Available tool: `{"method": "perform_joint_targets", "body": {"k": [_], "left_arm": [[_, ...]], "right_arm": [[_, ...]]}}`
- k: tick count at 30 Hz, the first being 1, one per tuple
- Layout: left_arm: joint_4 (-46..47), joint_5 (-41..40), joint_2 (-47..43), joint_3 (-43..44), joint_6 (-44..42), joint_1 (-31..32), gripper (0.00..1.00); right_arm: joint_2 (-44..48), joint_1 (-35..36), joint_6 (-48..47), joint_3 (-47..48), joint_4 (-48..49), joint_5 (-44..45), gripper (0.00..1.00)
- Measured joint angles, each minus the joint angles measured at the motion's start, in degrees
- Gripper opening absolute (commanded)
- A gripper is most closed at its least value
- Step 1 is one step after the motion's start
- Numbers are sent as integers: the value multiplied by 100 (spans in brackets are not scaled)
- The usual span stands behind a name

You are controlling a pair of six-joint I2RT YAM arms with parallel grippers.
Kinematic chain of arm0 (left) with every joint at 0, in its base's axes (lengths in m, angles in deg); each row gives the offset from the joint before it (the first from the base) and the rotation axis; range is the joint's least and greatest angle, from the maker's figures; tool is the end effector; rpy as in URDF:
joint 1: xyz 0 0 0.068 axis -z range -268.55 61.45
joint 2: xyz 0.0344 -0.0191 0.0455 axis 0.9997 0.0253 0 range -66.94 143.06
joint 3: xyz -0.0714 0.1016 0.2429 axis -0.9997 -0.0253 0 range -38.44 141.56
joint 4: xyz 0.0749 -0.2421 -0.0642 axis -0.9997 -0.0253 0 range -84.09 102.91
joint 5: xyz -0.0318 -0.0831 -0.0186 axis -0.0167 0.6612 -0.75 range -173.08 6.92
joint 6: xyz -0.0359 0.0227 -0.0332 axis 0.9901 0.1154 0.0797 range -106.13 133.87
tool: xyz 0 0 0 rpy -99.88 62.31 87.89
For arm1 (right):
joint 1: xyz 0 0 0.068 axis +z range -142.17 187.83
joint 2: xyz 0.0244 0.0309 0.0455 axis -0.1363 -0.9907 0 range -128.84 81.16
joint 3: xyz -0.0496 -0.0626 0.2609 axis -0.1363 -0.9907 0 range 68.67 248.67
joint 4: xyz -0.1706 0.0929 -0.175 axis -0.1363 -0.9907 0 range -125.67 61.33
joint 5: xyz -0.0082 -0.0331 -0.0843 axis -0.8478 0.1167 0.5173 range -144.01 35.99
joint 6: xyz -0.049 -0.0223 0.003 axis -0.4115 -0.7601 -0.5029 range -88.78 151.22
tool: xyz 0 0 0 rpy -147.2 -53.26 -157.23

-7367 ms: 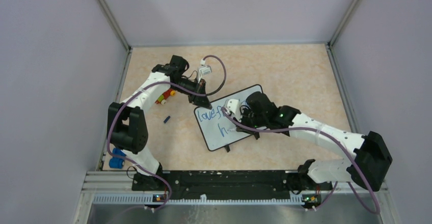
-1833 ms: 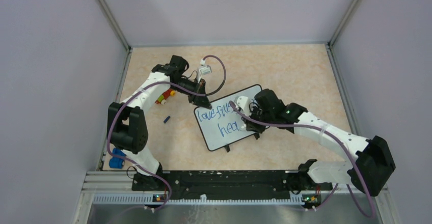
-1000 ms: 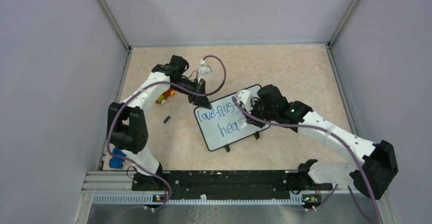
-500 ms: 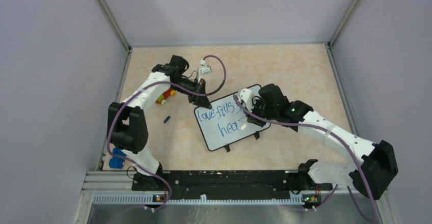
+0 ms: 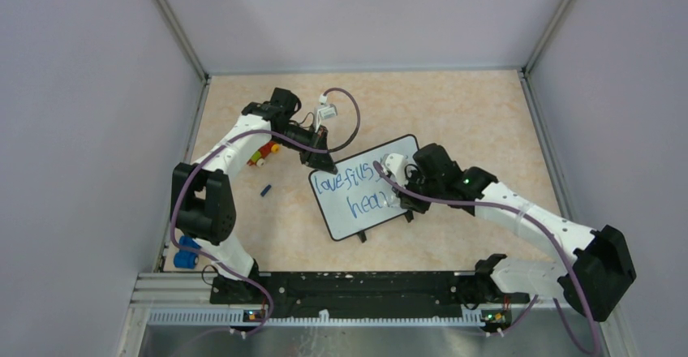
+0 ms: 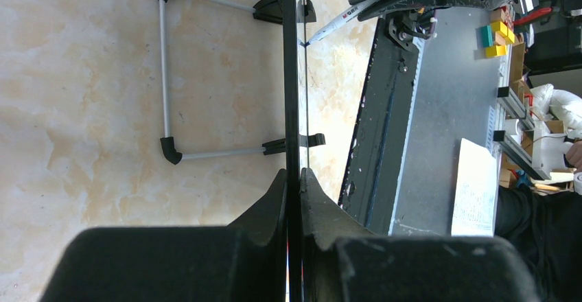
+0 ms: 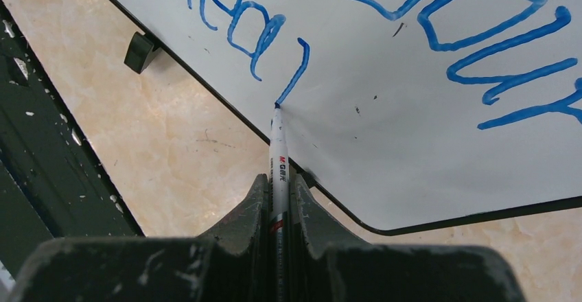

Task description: Write a sentence on the whiteboard

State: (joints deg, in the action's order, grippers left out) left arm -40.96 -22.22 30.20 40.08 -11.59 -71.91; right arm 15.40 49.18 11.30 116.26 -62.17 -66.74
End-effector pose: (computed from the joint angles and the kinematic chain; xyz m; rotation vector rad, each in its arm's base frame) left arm 0.3088 -0.1248 0.2670 1.0743 2.1820 -1.3898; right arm 0.1678 0.1582 0.2496 -1.3520 2.0937 0.4338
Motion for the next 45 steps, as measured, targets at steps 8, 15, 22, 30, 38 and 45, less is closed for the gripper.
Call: {"method": "perform_joint_targets", "body": {"k": [8, 15, 22, 30, 38, 45], "left_arm": [[0, -2, 0, 2, 0, 0, 0], [0, 0, 0, 2, 0, 0, 0], [0, -2, 0, 4, 0, 0, 0], [2, -9, 2, 4, 0, 0, 0], [-9, -2, 42, 24, 2, 0, 0], [-28, 20, 52, 28, 2, -2, 0]], "right_arm": [[-52, -2, 2, 4, 2, -46, 0], [-90, -4, 22, 79, -15, -42, 0], [-118, -114, 57, 282, 2, -42, 0], [-116, -363, 66, 428, -44, -96, 0], [-107, -507, 39, 442, -87, -284, 0], [-11, -553, -46, 540, -304, -789, 0]]}}
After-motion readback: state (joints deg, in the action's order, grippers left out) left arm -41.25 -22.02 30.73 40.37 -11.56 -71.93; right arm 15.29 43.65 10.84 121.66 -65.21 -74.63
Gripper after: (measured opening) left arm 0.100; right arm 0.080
